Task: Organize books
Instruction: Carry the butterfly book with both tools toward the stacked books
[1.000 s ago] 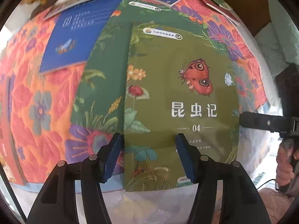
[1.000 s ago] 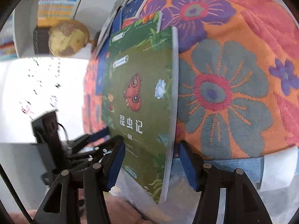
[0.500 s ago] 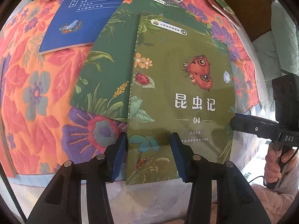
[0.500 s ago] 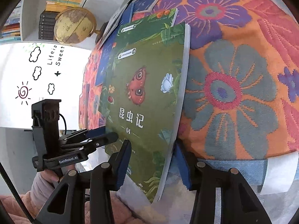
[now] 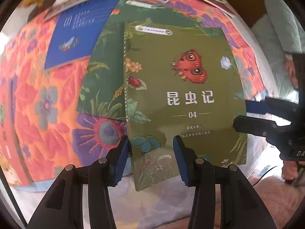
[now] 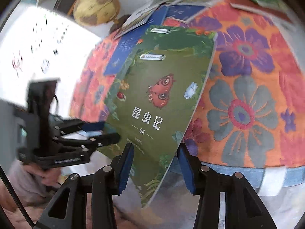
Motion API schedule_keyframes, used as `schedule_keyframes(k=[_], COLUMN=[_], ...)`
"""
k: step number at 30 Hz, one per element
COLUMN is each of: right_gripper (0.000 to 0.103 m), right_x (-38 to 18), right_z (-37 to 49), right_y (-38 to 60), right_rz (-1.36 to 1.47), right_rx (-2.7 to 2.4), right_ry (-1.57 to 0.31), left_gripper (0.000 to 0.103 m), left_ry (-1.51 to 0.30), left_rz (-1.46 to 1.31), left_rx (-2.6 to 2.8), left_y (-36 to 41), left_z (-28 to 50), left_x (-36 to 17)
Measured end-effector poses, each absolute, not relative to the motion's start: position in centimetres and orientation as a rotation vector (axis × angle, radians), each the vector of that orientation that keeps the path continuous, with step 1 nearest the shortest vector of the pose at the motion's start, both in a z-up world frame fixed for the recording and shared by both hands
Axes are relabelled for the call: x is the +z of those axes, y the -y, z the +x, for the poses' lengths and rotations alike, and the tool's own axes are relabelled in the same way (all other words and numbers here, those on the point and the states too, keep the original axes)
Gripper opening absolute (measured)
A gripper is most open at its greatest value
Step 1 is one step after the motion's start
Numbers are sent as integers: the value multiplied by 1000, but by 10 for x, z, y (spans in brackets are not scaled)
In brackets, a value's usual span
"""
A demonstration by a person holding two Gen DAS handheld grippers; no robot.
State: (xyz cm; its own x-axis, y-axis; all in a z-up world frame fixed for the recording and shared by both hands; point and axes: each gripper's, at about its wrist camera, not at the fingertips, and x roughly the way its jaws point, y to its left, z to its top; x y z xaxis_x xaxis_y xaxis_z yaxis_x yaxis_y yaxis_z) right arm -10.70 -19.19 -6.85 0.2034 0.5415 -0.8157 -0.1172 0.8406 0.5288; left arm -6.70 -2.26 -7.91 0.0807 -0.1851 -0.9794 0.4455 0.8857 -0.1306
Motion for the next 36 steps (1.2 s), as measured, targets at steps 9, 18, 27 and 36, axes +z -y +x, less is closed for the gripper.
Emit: schedule_keyframes(k=[9,18,27,36], right_gripper=[47,44,39,27], right_x=[-70,-112,-151,-117], right_z=[-110,-116,-118,-114], right_y=[182,222,264,237], right_rz=[349,617,1060,684], right_rx=[470,434,510,432], right_ry=[-1310,-1379,-1313,-1337], left_gripper=[44,47,44,44], left_ry=[-1380,-1444,-1463,-1454], left_rz=[236,169,159,177], left_rx=[-530,-523,-662,-636], left_y=[14,6,4,14], left_z=[-78,-63,-46,-48], left_x=[-60,-94,-97,-92])
